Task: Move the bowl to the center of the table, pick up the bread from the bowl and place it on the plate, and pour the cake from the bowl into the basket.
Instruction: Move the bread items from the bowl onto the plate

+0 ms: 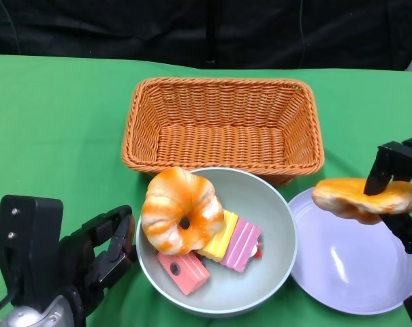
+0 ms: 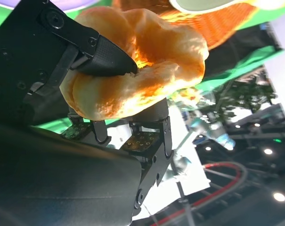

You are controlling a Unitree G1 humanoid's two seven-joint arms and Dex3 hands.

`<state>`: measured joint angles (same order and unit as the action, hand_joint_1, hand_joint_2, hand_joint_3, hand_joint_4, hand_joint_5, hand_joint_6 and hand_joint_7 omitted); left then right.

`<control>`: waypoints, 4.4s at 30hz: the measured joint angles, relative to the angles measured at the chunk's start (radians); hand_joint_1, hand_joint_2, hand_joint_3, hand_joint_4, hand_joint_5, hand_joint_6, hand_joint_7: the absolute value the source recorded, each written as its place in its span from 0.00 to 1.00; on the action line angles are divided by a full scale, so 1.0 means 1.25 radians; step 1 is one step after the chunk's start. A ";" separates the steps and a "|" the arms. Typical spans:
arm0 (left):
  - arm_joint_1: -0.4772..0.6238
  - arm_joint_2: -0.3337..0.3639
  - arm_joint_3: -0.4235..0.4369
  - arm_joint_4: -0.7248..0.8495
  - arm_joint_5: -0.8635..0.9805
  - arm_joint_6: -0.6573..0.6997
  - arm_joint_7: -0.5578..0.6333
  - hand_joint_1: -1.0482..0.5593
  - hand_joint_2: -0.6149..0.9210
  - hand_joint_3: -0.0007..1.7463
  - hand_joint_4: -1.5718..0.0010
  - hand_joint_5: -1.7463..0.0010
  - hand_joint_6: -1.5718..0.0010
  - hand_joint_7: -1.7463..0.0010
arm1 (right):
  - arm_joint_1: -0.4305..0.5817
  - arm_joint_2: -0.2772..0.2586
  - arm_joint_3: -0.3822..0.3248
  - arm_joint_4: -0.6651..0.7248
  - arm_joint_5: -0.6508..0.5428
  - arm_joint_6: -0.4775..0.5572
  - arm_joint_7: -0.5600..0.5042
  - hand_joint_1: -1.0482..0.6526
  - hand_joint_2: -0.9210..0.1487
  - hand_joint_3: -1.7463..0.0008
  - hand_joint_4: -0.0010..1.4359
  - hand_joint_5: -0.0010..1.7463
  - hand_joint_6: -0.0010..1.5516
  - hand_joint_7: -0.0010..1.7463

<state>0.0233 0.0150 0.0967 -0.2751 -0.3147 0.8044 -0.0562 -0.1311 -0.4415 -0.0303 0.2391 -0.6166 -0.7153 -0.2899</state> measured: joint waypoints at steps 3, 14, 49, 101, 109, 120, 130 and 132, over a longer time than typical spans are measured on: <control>0.000 0.000 0.000 0.000 0.000 -0.001 0.000 0.23 1.00 0.38 1.00 0.58 0.80 1.00 | -0.001 -0.006 0.004 0.021 -0.031 0.024 -0.013 0.52 0.65 0.10 0.67 1.00 0.48 0.98; 0.000 0.000 0.000 0.000 -0.002 -0.004 -0.001 0.23 1.00 0.38 1.00 0.59 0.80 1.00 | -0.021 -0.009 0.076 0.046 -0.078 0.167 0.020 0.38 0.07 0.85 0.22 0.48 0.34 0.06; 0.000 0.006 -0.002 0.006 -0.002 -0.015 -0.008 0.22 1.00 0.38 1.00 0.59 0.81 1.00 | 0.063 0.041 0.144 -0.352 0.005 0.310 0.199 0.19 0.00 0.93 0.00 0.22 0.10 0.03; 0.038 0.030 -0.067 -0.074 0.061 -0.009 0.011 0.24 1.00 0.38 1.00 0.60 0.82 1.00 | -0.035 0.155 0.318 -0.271 -0.064 0.337 0.271 0.24 0.00 0.92 0.00 0.41 0.16 0.06; 0.035 0.024 -0.068 -0.056 0.073 -0.036 0.012 0.25 1.00 0.39 1.00 0.59 0.82 1.00 | -0.086 0.198 0.352 -0.199 -0.092 0.349 0.256 0.24 0.00 0.91 0.00 0.42 0.16 0.06; 0.037 0.011 -0.069 -0.047 0.092 -0.049 0.012 0.25 1.00 0.38 0.99 0.57 0.80 0.99 | -0.144 0.241 0.386 -0.092 -0.146 0.383 0.178 0.26 0.00 0.92 0.00 0.43 0.15 0.06; 0.038 0.002 -0.068 -0.047 0.093 -0.054 0.012 0.26 1.00 0.40 1.00 0.59 0.80 0.99 | -0.179 0.256 0.432 -0.033 -0.165 0.397 0.153 0.31 0.00 0.96 0.03 0.50 0.20 0.09; 0.038 -0.001 -0.068 -0.047 0.093 -0.054 0.013 0.26 1.00 0.40 1.00 0.59 0.80 0.99 | -0.179 0.256 0.437 -0.021 -0.167 0.396 0.148 0.31 0.00 0.96 0.03 0.50 0.21 0.09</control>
<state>0.0704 0.0135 0.0121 -0.3340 -0.1984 0.7375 -0.0405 -0.3547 -0.1211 0.5164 0.2129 -0.8249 -0.2200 -0.1054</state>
